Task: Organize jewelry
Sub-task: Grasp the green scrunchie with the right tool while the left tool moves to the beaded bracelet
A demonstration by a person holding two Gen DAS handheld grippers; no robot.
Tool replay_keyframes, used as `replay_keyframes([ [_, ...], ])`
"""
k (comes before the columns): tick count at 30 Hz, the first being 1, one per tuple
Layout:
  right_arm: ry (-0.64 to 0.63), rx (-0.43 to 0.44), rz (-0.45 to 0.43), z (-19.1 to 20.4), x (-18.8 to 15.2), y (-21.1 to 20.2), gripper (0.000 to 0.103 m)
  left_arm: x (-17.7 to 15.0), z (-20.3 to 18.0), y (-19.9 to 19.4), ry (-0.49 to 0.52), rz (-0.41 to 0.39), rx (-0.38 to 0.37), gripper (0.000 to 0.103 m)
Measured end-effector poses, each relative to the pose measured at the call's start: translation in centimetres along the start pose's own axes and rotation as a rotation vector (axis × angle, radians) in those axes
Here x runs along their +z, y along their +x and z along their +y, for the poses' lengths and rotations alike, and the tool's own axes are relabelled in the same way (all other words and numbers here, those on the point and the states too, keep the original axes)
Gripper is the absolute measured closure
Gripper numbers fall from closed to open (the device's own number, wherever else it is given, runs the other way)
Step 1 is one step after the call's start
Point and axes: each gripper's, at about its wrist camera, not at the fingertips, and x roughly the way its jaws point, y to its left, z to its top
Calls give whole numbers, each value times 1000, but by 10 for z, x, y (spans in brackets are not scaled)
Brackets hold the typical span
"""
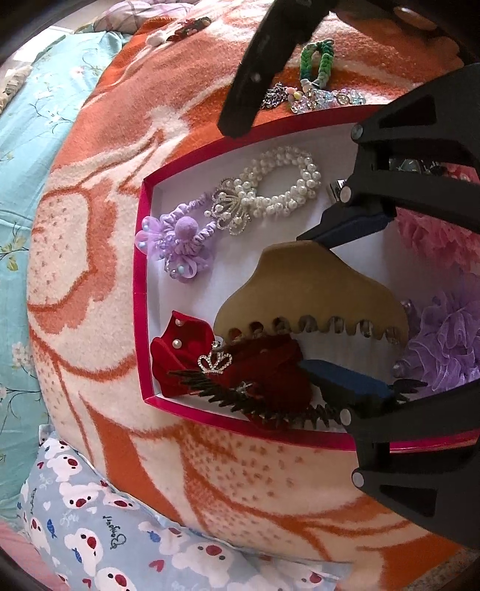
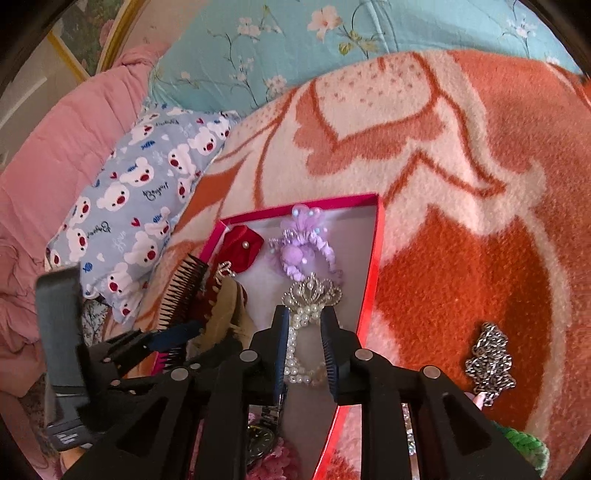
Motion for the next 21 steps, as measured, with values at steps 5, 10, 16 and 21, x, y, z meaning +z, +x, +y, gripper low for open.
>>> replay_keyframes([
  [5,10,-2,-19,-4,-1,-14,74,-2,0,-3,-9,4,0,29],
  [10,28,-19,-29,-14,-5,-27,69,-3,-2,-8,-14,3,-6,29],
  [16,54,-51,-45,-33,-14,-49,67,-4,-6,-21,-17,-21,-19,26],
  [21,90,-93,-61,-56,-24,-69,66,-3,-12,-37,-16,-53,-44,26],
])
